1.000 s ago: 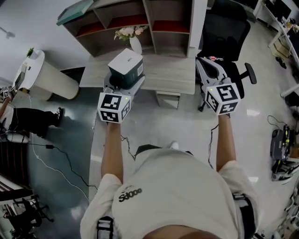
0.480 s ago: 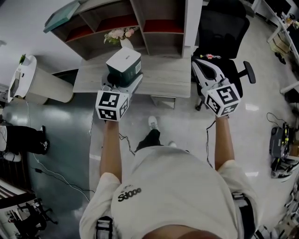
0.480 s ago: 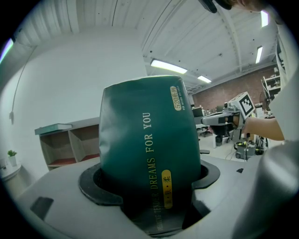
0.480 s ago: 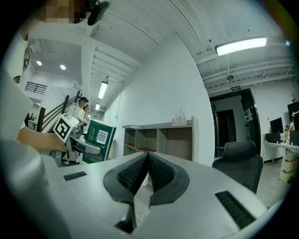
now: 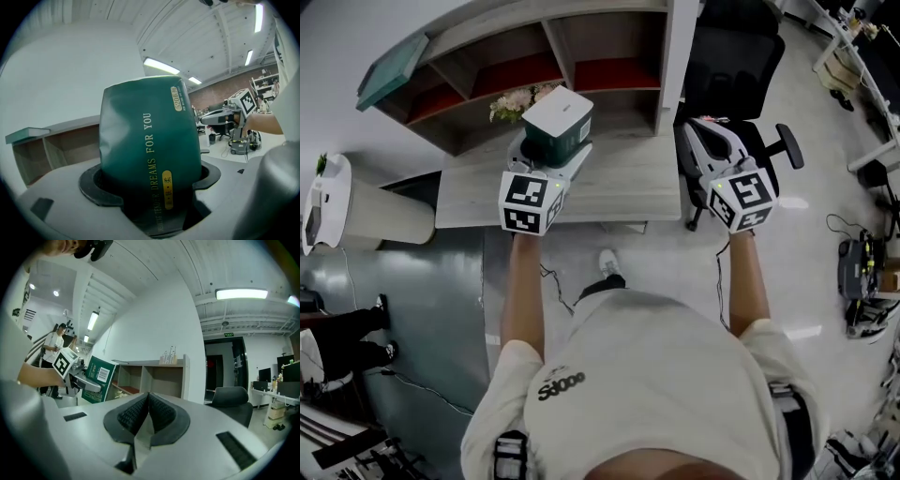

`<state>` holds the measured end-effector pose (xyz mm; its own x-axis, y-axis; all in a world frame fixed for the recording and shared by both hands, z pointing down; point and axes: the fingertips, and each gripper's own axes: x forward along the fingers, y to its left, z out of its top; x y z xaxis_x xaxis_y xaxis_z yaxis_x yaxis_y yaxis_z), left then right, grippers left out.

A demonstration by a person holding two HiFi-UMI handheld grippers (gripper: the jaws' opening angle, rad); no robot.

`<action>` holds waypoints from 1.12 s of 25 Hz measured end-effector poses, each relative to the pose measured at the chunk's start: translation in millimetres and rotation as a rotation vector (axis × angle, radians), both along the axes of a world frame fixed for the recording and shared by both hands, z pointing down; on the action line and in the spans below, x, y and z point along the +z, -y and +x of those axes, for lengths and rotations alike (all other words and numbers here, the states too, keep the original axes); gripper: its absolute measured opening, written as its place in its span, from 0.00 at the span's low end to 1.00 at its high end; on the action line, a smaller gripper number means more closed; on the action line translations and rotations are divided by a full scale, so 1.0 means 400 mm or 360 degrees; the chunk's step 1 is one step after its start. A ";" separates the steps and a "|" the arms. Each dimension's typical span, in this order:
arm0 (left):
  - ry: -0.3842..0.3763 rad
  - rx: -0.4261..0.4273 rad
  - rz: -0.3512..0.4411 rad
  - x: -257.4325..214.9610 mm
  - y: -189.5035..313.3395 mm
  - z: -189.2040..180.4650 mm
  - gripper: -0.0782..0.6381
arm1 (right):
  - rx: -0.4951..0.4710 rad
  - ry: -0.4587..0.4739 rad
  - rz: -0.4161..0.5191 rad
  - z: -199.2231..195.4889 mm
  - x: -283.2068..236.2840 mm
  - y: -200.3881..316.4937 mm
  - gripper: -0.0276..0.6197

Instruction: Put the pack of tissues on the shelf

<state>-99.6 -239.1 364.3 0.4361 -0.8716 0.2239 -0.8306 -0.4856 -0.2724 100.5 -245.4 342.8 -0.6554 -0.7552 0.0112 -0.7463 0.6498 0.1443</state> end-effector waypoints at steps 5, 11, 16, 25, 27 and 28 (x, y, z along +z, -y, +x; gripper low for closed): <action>0.0247 0.0092 -0.0001 0.005 0.151 -0.021 0.68 | 0.0062 -0.0033 -0.0048 -0.049 0.009 0.102 0.05; 0.0463 0.0194 -0.0043 0.045 0.287 -0.024 0.68 | 0.0163 -0.0092 -0.0072 -0.092 0.033 0.190 0.05; 0.0562 0.0324 -0.0038 0.075 0.354 0.001 0.68 | 0.0243 -0.0155 -0.0086 -0.109 0.060 0.240 0.05; 0.0715 0.0310 -0.0045 0.110 0.436 0.062 0.68 | 0.0126 -0.0186 -0.0097 -0.111 0.092 0.332 0.05; 0.0727 0.0273 -0.0039 0.106 0.452 0.081 0.68 | 0.0070 -0.0189 -0.0084 -0.107 0.081 0.346 0.05; 0.0737 0.0257 -0.0036 0.104 0.460 0.091 0.68 | 0.0045 -0.0190 -0.0078 -0.103 0.074 0.354 0.05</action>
<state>-63.1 -423.0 405.9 0.4152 -0.7939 0.4443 -0.5383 -0.6080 -0.5835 59.4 -386.8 372.3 -0.6258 -0.7698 0.1252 -0.7436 0.6374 0.2020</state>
